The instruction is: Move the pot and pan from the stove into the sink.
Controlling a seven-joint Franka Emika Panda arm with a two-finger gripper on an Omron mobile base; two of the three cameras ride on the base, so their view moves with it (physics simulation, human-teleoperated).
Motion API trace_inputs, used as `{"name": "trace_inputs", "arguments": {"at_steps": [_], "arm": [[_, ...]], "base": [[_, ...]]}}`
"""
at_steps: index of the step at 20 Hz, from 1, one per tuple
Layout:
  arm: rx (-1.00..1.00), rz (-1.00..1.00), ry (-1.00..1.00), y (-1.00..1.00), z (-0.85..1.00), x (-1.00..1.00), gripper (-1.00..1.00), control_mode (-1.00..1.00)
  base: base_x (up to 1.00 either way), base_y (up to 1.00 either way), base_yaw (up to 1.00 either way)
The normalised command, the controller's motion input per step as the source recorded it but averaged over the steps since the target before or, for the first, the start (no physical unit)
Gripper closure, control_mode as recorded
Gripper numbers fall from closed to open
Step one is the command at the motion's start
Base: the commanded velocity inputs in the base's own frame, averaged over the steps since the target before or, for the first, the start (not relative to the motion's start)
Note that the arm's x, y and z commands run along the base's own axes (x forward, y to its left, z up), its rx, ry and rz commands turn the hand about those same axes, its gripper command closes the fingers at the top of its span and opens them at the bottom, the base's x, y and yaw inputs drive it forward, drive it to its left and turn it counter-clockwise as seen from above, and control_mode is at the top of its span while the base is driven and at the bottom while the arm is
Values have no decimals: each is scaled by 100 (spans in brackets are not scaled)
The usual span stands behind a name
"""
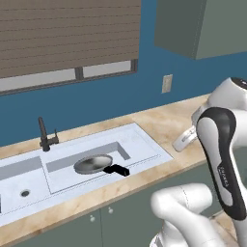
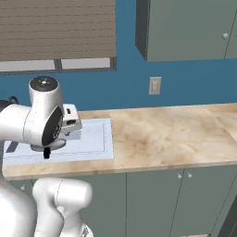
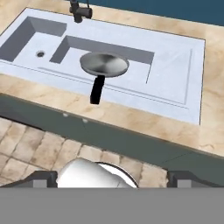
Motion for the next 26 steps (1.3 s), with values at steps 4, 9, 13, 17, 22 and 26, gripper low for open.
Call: {"name": "trace_inputs", "arguments": {"at_steps": [4, 9, 13, 17, 22, 26], "arm": [[0, 0, -4, 0, 0, -3, -100, -100], [0, 0, 0, -2, 0, -9, -100, -100], [0, 0, 0, -2, 0, -7, -100, 100], [0, 0, 0, 0, 0, 0, -100, 100], [0, 0, 0, 0, 0, 0, -100, 100], [0, 0, 0, 0, 0, 0, -100, 100]], "base": [[0, 0, 0], [0, 0, 0], [-50, -29, -1], [-88, -55, -4], [-31, -21, -3], [-3, -28, -32]]}}
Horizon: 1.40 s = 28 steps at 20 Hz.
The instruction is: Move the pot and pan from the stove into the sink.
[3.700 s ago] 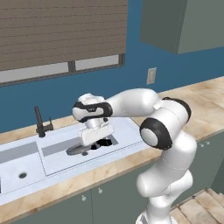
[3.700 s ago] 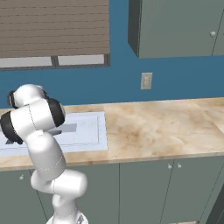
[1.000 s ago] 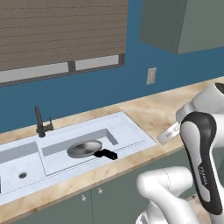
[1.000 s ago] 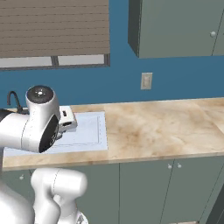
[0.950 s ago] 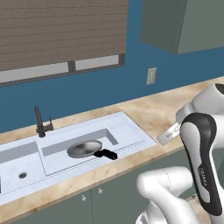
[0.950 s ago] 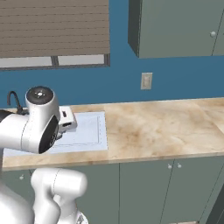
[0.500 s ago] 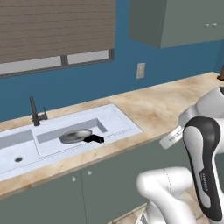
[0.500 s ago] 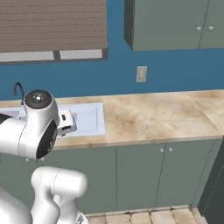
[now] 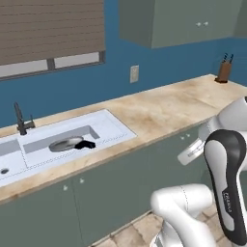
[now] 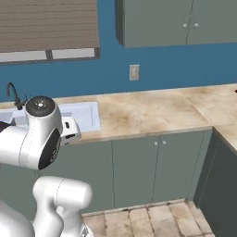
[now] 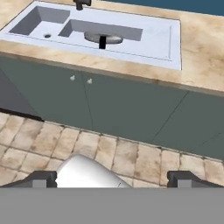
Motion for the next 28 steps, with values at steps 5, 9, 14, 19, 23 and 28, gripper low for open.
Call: {"name": "trace_inputs", "arguments": {"at_steps": [5, 9, 14, 19, 23, 28], "arm": [[0, 0, 0, 0, 0, 0, -100, 100], [0, 0, 0, 0, 0, 0, -100, 100], [0, 0, 0, 0, 0, 0, -100, 100], [0, 0, 0, 0, 0, 0, -100, 100], [0, 0, 0, 0, 0, 0, -100, 100], [0, 0, 0, 0, 0, 0, -100, 100]], "base": [[10, -5, -46], [10, 0, -46], [9, 0, -46], [9, 0, -46], [9, 0, -46], [11, 0, -45]]}}
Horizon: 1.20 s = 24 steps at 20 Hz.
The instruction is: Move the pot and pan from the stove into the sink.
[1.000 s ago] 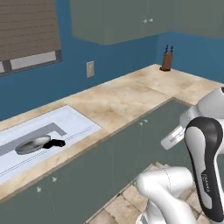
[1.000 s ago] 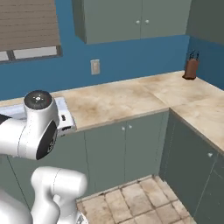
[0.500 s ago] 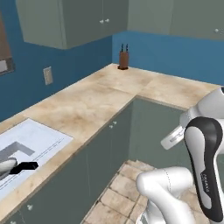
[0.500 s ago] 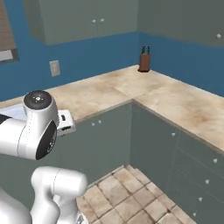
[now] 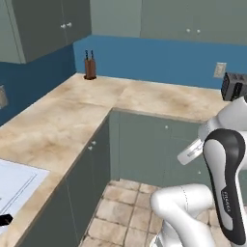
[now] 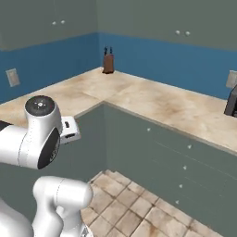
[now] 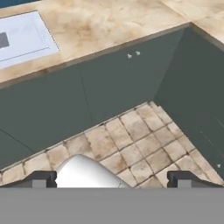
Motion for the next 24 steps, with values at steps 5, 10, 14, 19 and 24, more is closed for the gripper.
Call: {"name": "trace_inputs", "arguments": {"at_steps": [5, 10, 14, 19, 24], "arm": [[0, 0, 0, 0, 0, 0, -100, 100], [0, 0, 0, 0, 0, 0, -100, 100], [0, 0, 0, 0, 0, 0, -100, 100], [0, 0, 0, 0, 0, 0, -100, 100], [0, 0, 0, 0, 0, 0, -100, 100]], "base": [[12, 0, -45], [14, -1, -44], [14, -8, -43], [13, -17, -41], [8, -10, -15]]}}
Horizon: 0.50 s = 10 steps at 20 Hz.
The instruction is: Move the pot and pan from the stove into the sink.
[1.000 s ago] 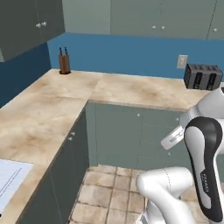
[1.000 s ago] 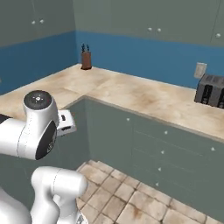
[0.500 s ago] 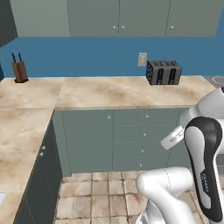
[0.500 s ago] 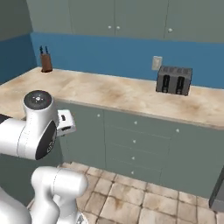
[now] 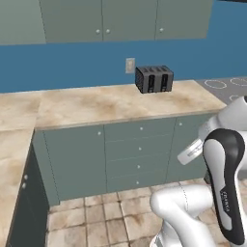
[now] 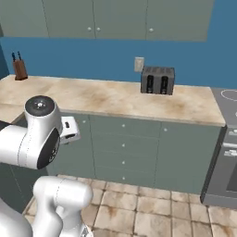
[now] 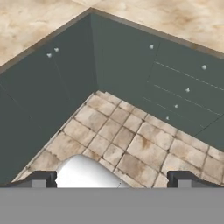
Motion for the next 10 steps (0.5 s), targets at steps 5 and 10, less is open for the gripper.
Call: {"name": "trace_inputs", "arguments": {"at_steps": [5, 10], "arm": [[0, 0, 0, 0, 0, 0, -100, 100], [0, 0, 0, 0, 0, 0, -100, 100]], "base": [[78, 32, -8], [77, 32, -8]]}}
